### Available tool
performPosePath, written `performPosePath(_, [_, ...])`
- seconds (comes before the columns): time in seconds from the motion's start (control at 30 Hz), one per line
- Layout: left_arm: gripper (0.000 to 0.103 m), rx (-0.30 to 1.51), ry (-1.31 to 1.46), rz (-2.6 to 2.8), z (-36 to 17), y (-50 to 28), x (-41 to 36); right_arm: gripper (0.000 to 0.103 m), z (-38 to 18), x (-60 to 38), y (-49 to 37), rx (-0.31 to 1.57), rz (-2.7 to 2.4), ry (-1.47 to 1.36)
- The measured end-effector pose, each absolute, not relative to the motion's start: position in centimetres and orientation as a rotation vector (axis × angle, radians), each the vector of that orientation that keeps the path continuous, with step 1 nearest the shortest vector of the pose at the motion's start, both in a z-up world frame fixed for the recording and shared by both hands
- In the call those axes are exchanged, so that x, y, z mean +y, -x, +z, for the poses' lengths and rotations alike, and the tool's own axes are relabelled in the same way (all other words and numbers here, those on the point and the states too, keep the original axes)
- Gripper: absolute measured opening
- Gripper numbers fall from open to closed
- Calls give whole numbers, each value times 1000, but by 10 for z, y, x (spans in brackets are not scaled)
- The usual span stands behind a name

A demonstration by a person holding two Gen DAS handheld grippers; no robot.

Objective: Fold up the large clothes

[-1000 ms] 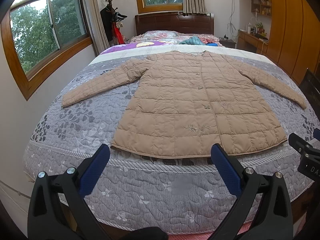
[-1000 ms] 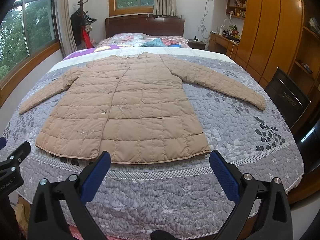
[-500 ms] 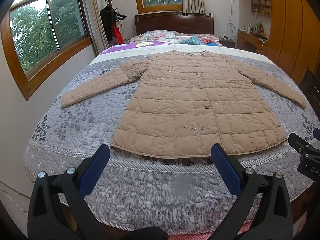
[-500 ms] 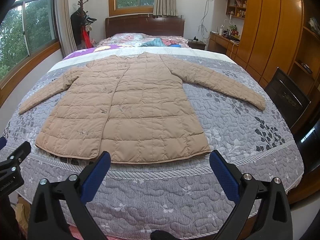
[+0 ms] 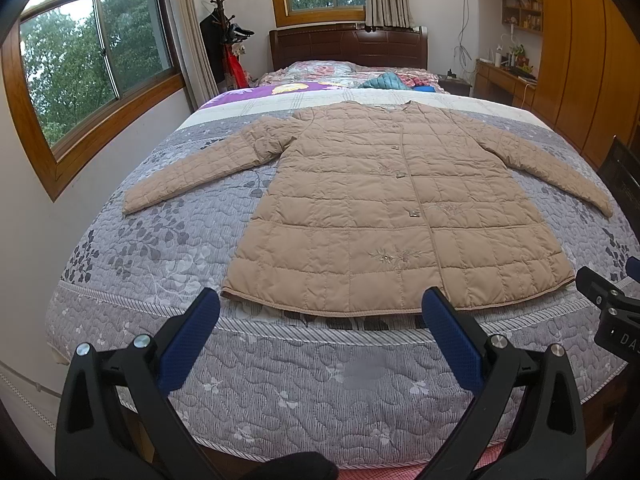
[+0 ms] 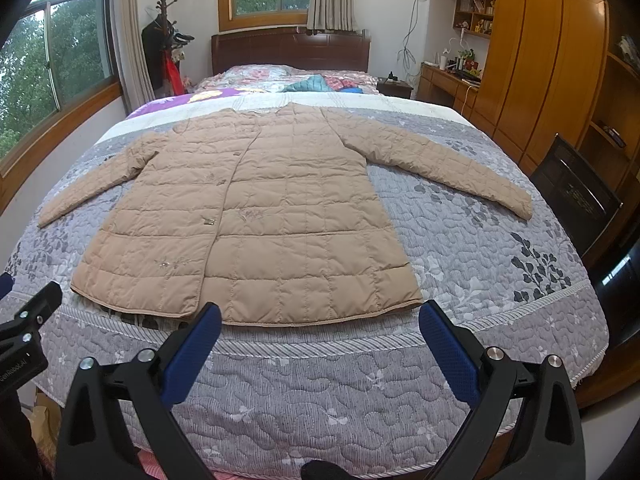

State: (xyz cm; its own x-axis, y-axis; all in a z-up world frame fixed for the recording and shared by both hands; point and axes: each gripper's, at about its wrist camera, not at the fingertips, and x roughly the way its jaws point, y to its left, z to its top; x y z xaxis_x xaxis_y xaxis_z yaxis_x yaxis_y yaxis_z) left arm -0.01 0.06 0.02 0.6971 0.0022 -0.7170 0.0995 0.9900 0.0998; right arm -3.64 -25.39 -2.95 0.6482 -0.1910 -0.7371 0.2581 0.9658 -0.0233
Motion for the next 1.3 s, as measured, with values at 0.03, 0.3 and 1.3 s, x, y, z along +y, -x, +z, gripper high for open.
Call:
performPosePath(0.03, [100,798,-135,-54,0,0,1,99,-30,-253,36,827,-256,-86])
performPosePath(0.3, [100,798,-135,-54,0,0,0,99,-30,-253,36,828,-256,-86])
performPosePath(1.3, [100,805,-139,-57,-5,-1,0,99,-33,-255,31,837,-252,-93])
